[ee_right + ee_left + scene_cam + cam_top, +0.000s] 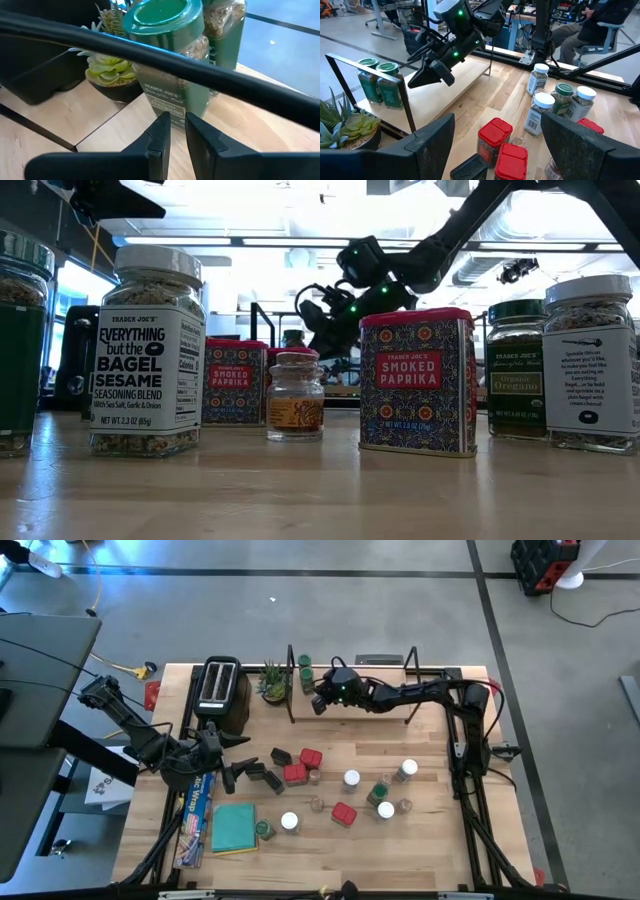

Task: Shelf spices
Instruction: Put the top right green seasoning bottle on the shelf aligned with the other green seasoning bottle

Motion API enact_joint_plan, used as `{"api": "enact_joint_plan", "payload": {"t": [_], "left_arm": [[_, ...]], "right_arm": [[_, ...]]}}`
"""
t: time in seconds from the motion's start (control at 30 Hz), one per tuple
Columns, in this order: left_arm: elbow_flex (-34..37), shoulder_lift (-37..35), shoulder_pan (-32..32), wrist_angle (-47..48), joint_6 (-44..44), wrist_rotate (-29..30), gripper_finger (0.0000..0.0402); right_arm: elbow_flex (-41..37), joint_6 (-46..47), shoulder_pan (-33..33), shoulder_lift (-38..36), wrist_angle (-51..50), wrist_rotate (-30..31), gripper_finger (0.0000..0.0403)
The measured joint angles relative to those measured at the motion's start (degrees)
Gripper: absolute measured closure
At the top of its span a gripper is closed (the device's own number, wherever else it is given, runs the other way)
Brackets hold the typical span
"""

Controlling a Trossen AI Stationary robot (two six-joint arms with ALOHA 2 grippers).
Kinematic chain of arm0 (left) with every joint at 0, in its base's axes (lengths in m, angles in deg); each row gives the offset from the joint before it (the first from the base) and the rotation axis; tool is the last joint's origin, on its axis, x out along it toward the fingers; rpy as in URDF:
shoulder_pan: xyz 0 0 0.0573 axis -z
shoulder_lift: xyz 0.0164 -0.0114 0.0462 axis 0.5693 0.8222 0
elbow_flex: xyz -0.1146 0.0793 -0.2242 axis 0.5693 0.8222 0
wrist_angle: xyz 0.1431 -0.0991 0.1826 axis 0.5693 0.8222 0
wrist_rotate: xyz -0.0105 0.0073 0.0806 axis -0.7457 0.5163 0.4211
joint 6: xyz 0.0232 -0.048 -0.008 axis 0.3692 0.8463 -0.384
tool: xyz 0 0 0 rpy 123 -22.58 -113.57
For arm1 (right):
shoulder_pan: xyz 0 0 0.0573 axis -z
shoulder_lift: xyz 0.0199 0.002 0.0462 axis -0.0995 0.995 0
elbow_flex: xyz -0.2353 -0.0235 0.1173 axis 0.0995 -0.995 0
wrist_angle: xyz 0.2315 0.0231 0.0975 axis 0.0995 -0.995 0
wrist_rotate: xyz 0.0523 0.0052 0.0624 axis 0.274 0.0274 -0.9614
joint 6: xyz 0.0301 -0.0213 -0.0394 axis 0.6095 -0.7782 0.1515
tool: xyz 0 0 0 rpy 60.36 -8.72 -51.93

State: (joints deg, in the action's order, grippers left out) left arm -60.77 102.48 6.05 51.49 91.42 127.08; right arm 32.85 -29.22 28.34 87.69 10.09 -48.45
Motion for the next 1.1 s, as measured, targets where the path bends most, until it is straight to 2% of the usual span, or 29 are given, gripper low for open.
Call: {"api": "enact_joint_plan", "payload": {"t": [0.2,0.5,1.1], "left_arm": [[0.0,0.0,-0.02,-0.01,-0.31,0.09,0.0111],[0.0,0.0,0.0,-0.03,-0.37,0.13,0.0111],[0.0,0.0,0.0,0.04,-0.42,0.01,0.0111]], "right_arm": [[0.0,-2.78,-1.55,0.0,0.72,0.11,0.035],[0.07,-3.13,-1.26,2.12,7.96,-1.59,0.035],[9.05,-3.69,-3.07,7.45,4.52,0.37,0.035]]}}
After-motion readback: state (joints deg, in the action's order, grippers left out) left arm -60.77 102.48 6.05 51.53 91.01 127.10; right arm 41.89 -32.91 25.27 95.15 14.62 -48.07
